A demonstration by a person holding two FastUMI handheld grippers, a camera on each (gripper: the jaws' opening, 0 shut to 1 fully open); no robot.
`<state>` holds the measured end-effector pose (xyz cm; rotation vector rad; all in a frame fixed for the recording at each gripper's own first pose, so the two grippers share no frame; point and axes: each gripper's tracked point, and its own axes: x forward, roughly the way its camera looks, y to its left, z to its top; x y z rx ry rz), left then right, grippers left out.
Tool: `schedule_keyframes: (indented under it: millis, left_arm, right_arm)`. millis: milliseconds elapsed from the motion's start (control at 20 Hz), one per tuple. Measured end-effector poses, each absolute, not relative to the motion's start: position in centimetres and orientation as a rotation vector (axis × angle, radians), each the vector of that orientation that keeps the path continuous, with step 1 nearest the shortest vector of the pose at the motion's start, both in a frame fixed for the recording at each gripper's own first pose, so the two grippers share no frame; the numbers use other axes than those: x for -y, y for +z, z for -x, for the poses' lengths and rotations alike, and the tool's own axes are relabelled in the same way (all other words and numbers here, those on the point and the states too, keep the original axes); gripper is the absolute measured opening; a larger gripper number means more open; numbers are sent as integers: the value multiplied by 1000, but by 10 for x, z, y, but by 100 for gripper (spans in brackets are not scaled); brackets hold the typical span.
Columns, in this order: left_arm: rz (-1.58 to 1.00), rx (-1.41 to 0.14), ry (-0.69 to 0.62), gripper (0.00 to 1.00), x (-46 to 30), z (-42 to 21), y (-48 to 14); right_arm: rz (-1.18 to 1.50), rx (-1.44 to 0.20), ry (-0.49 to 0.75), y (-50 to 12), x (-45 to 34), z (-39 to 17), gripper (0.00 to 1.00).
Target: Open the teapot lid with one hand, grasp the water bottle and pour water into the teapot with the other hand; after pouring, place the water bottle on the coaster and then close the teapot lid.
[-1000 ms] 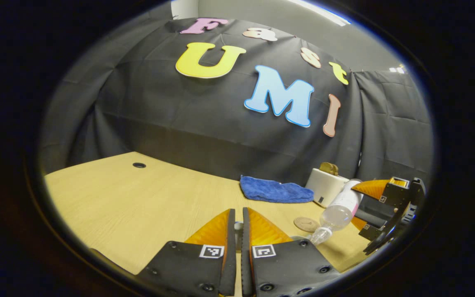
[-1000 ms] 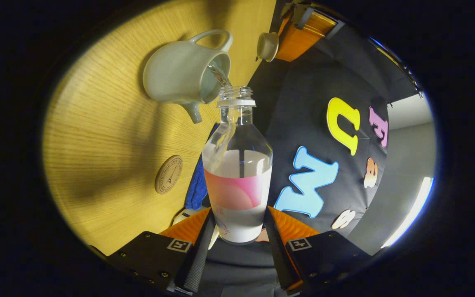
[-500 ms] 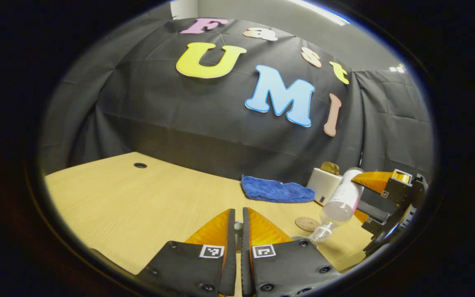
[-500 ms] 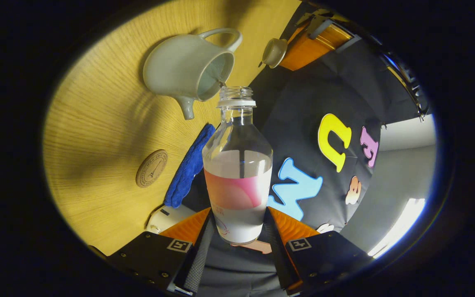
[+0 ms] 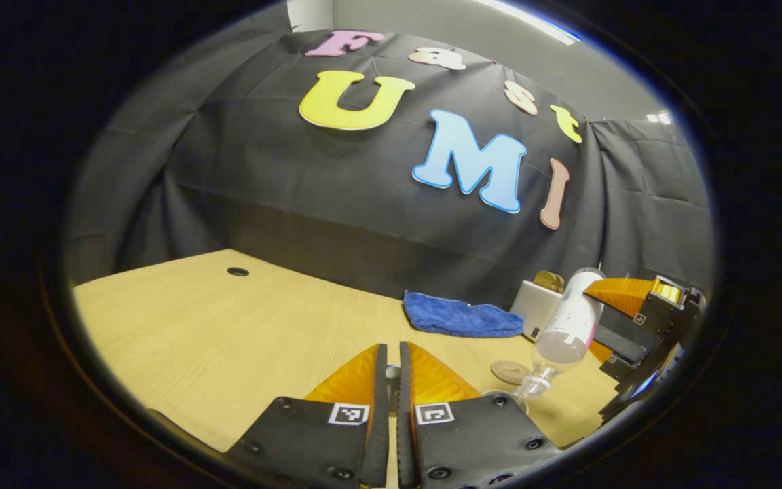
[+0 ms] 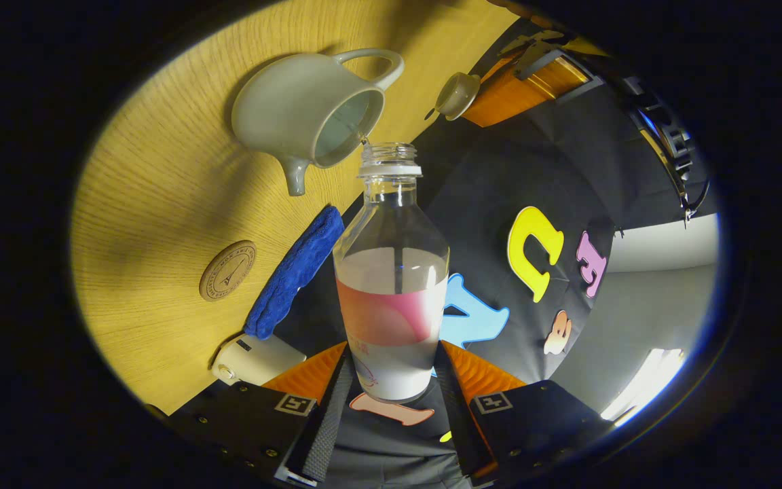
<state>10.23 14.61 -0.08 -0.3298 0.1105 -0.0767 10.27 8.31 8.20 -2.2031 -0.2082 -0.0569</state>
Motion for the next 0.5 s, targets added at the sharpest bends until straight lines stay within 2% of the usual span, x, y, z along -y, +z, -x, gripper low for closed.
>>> schedule_keyframes:
  millis: [500]
  left_arm:
    - [343, -112, -72, 12, -149, -103, -2]
  right_arm:
    - [2206, 195, -53, 82, -80, -107, 70]
